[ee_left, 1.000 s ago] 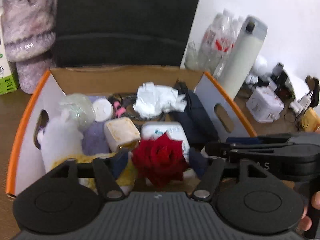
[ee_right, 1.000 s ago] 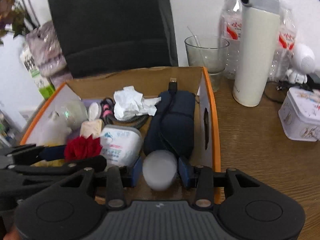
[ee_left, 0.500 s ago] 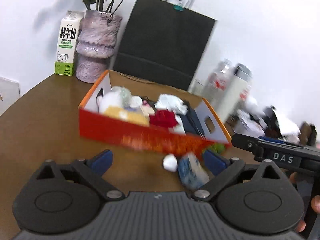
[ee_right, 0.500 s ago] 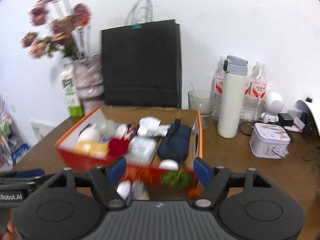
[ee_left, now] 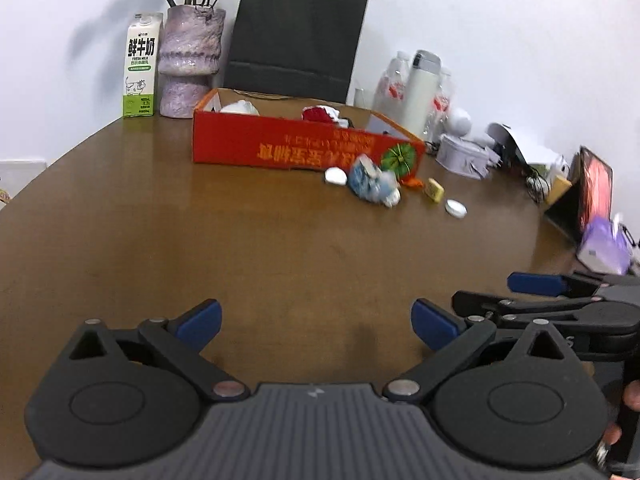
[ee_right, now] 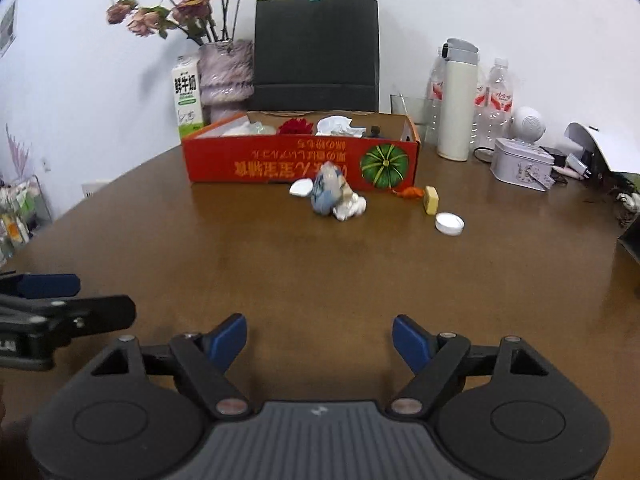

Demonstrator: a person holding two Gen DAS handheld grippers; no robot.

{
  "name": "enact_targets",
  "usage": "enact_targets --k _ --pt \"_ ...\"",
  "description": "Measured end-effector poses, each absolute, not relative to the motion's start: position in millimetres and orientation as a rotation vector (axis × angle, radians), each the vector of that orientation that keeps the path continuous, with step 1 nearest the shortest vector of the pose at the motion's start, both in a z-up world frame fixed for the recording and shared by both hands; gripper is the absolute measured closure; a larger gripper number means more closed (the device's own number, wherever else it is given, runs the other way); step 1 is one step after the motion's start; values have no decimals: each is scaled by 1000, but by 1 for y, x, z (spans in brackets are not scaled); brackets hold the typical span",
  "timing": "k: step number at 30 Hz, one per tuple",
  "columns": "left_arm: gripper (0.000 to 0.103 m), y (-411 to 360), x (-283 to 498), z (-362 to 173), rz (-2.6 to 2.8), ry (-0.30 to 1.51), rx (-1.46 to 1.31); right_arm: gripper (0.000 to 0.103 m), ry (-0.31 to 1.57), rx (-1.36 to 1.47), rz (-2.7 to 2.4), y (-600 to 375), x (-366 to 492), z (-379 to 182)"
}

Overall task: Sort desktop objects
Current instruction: 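Move both open tools back toward the blue wrapped bundle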

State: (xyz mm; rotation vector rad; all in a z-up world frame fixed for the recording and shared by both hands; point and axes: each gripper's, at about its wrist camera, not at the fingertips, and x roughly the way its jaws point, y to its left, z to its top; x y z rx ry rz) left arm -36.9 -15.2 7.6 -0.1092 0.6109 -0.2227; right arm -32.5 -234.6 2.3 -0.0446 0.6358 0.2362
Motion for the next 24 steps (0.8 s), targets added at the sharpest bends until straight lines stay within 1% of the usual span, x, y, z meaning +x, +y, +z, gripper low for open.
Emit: enact_targets --k 4,6,9,18,21,24 --pt "0 -19 -49 2 -215 622 -72 21 629 -41 244 -238 -58 -1" --pt "0 -21 -50 0 -212 621 -57 17 616 -41 238 -242 -63 0" --pt "0 -26 -44 -3 -195 668 -26 17 594 23 231 -252 -64 0" --pt "0 -27 -37 -4 -209 677 -36 17 592 99 200 -262 -55 -4" --pt "0 -31 -29 -1 -229 655 -25 18 624 115 207 -265 -40 -4" --pt "0 -30 -12 -2 -217 659 -21 26 608 76 215 -266 -11 2"
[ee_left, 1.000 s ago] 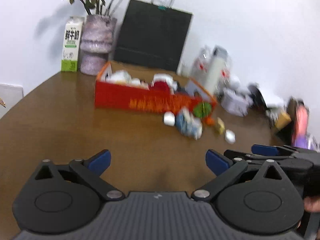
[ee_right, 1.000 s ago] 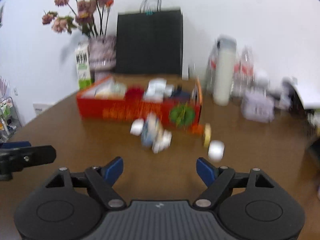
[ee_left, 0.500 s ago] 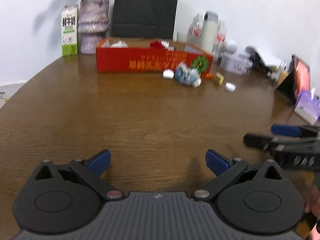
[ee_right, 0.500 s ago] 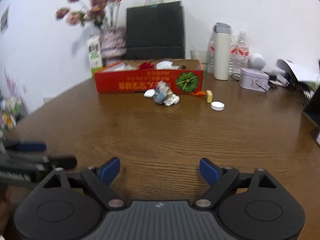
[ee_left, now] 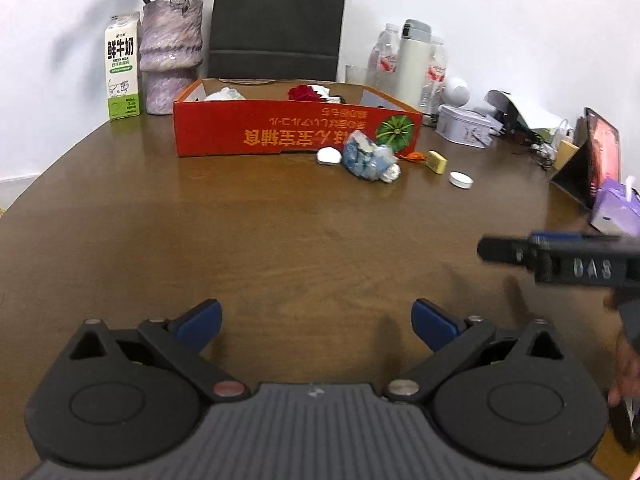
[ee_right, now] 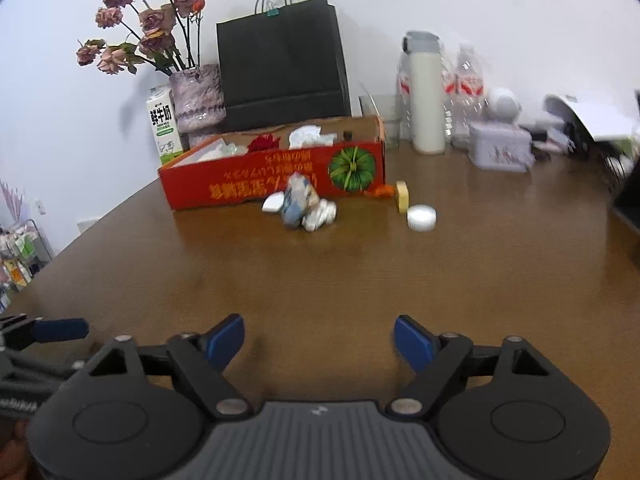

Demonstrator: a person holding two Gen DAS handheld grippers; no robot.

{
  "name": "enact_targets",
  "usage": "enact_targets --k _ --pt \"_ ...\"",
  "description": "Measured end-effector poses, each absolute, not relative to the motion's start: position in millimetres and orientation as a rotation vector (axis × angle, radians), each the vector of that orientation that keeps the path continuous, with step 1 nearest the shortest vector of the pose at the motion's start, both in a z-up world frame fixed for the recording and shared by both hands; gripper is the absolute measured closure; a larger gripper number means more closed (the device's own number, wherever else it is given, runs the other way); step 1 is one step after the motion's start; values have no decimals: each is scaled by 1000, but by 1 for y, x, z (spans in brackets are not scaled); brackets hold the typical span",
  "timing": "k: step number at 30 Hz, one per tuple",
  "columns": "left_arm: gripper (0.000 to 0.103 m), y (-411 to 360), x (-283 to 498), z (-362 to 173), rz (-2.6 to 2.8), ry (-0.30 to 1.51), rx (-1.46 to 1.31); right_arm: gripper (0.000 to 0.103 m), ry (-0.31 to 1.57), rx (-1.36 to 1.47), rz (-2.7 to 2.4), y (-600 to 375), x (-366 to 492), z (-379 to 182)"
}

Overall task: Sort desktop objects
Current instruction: 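Move both open tools back toward the blue wrapped bundle, then reach the right tool toward the white tissue while the left tool approaches the blue bundle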

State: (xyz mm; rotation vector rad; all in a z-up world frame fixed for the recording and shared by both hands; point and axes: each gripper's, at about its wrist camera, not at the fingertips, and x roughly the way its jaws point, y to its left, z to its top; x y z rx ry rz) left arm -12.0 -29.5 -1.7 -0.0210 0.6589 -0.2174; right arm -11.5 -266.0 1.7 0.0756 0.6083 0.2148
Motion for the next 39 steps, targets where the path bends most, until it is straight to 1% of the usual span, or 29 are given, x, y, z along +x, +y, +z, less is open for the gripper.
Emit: enact_targets --k 3,4,5,7,10,11,13,16,18,19,20,21,22,23,24,25,26,27,28,30,31,34,39 --pt "0 -24 3 0 -192 657 -54 27 598 44 199 -268 18 3" --pt "0 -24 10 2 -190 655 -56 29 605 43 198 -269 29 2" --pt "0 -25 17 5 -192 652 -49 34 616 44 202 -269 38 1" --pt "0 -30 34 12 -195 642 -25 37 644 23 224 -266 58 -1" --pt "0 -40 66 30 -230 606 -30 38 679 -61 247 -256 86 -7" --pt "0 -45 76 35 -254 589 -33 40 680 -89 257 -252 95 -9" --pt "0 -56 100 43 -292 568 -35 43 682 -127 301 -244 112 -11" --pt "2 -75 146 44 -319 602 -61 47 683 -145 371 -235 134 -14" --pt "9 -85 173 40 -318 652 -84 51 688 -148 402 -231 149 -14" --pt "14 -92 186 37 -313 678 -83 53 687 -157 398 -229 155 -13" --pt "21 -98 195 34 -312 695 -71 53 683 -171 394 -228 160 -13" --pt "24 -103 202 31 -312 703 -56 53 678 -181 400 -227 164 -13" --pt "32 -108 210 27 -305 719 -41 53 671 -187 407 -228 167 -14" --pt "43 -111 214 21 -296 737 -46 53 662 -189 414 -230 169 -15" --pt "52 -111 218 18 -304 747 -60 53 654 -185 424 -232 172 -17" --pt "75 -111 218 14 -308 759 -73 54 656 -171 441 -234 175 -17" --pt "89 -109 216 12 -304 760 -80 65 663 -154 457 -237 176 -17" --pt "95 -106 211 14 -299 750 -89 72 667 -137 476 -239 176 -17" --pt "97 -103 205 18 -311 736 -107 80 664 -146 481 -238 175 -16" --pt "100 -91 190 29 -354 713 -160 89 646 -184 489 -235 169 -17" --pt "102 -83 178 35 -371 699 -195 96 643 -195 490 -233 166 -17" --pt "102 -61 144 51 -368 658 -230 100 640 -222 475 -228 159 -16" --pt "102 -32 83 55 -334 630 -214 98 647 -235 480 -226 136 -10"
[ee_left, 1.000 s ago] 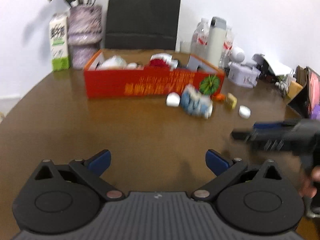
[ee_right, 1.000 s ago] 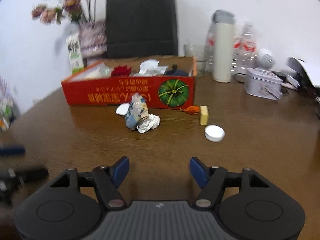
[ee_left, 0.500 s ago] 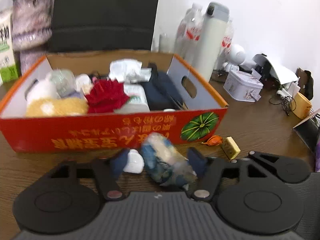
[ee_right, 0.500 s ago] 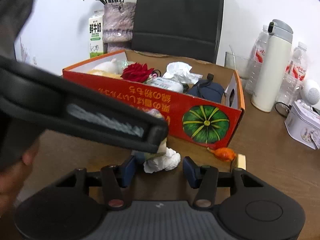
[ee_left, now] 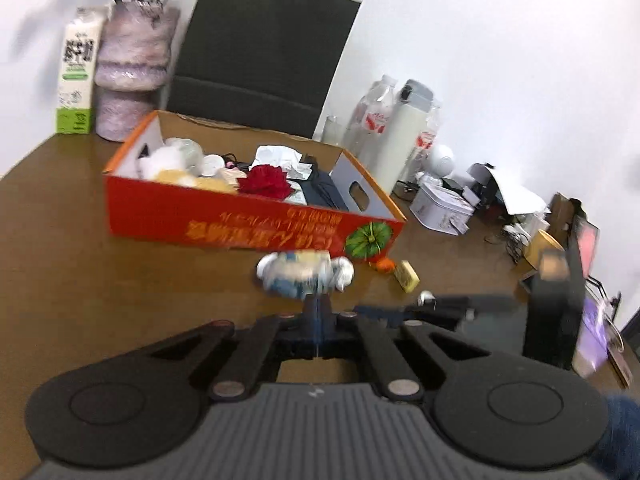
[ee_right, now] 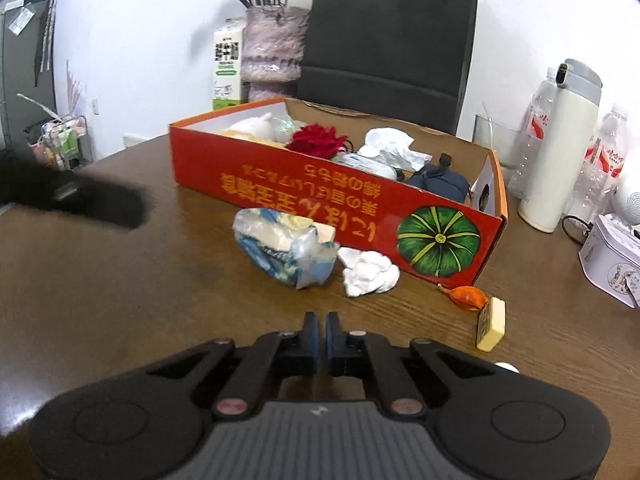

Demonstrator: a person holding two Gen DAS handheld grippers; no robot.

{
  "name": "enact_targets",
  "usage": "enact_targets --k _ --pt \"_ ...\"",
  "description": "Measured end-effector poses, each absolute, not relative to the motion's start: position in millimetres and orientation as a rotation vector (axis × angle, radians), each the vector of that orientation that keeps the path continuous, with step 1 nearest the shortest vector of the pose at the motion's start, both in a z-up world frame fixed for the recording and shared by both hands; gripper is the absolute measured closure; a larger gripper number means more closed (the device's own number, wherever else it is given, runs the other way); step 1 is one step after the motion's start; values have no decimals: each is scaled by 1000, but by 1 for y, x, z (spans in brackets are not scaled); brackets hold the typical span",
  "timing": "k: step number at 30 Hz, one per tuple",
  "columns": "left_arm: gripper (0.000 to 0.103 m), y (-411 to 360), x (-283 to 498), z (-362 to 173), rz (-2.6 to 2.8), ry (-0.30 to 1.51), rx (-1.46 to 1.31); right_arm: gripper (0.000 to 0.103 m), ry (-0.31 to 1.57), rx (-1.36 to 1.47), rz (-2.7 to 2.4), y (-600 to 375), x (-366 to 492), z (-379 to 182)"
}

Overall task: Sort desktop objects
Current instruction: 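Reach the right tool toward the white tissue while the left tool approaches the blue bundle, then grasp the white tissue with the right tool while the left tool grasps the blue bundle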

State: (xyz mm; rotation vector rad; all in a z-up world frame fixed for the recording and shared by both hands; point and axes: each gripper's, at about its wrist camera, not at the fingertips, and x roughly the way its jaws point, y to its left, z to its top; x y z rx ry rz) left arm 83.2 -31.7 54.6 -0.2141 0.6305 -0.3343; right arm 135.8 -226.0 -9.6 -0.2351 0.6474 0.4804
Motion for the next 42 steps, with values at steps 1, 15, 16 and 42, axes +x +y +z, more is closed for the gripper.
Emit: enact_targets --k 1,15,16,42 --pt "102 -27 70 51 -315 638 -190 93 642 -228 472 -227 132 -6" --pt "100 -11 56 13 -247 683 -106 36 574 -196 437 -210 151 15" --pt "99 -12 61 13 -253 678 -104 36 572 -192 435 -206 157 12" --pt "101 -47 201 11 -357 624 -103 61 635 -224 385 -220 191 -6"
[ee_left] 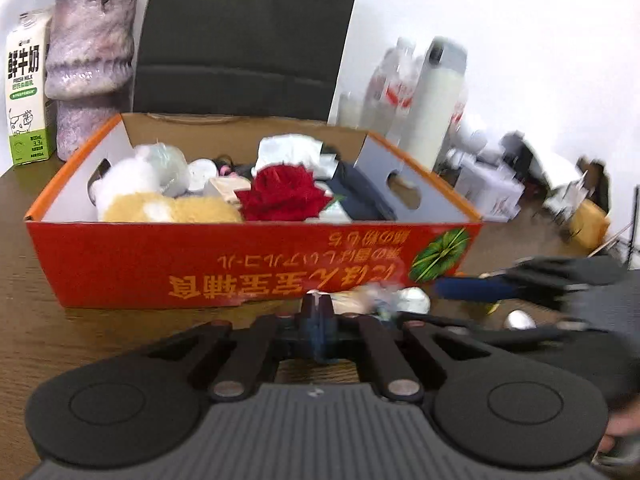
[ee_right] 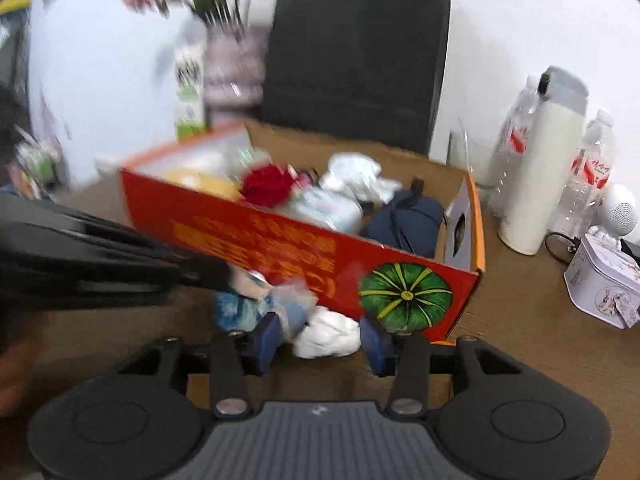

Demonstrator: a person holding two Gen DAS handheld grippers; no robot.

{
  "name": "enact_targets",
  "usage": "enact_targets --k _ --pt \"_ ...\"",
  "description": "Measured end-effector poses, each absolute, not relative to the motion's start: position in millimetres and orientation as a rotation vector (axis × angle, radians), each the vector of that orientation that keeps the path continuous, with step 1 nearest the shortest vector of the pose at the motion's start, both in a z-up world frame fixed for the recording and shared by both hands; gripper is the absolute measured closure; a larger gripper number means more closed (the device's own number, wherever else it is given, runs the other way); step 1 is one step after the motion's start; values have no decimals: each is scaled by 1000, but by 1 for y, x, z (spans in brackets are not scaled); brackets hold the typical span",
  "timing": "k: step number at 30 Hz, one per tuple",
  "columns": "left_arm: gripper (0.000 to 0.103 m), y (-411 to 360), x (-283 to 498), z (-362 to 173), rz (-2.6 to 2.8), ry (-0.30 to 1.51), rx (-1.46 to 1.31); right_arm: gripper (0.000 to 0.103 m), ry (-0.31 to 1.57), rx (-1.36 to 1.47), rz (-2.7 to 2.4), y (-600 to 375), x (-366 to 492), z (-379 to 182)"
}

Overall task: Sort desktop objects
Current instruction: 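Grasp the white tissue with the right tool while the left tool grasps the blue bundle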

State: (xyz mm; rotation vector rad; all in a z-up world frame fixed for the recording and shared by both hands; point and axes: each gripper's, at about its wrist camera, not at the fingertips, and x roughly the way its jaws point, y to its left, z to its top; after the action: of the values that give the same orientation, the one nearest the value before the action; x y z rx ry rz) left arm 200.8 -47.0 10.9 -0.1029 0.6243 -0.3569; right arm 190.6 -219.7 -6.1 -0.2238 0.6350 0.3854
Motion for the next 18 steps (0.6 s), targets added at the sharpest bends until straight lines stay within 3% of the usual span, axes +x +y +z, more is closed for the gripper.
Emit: enact_targets --k 2,9,18 --pt "101 -35 186 23 -365 587 -158 86 674 -218 375 -218 202 -15" --pt "101 17 98 68 -342 500 -337 87 605 -163 391 -231 141 8" --pt "101 6 11 35 -241 623 -232 87 576 -102 427 -227 24 24"
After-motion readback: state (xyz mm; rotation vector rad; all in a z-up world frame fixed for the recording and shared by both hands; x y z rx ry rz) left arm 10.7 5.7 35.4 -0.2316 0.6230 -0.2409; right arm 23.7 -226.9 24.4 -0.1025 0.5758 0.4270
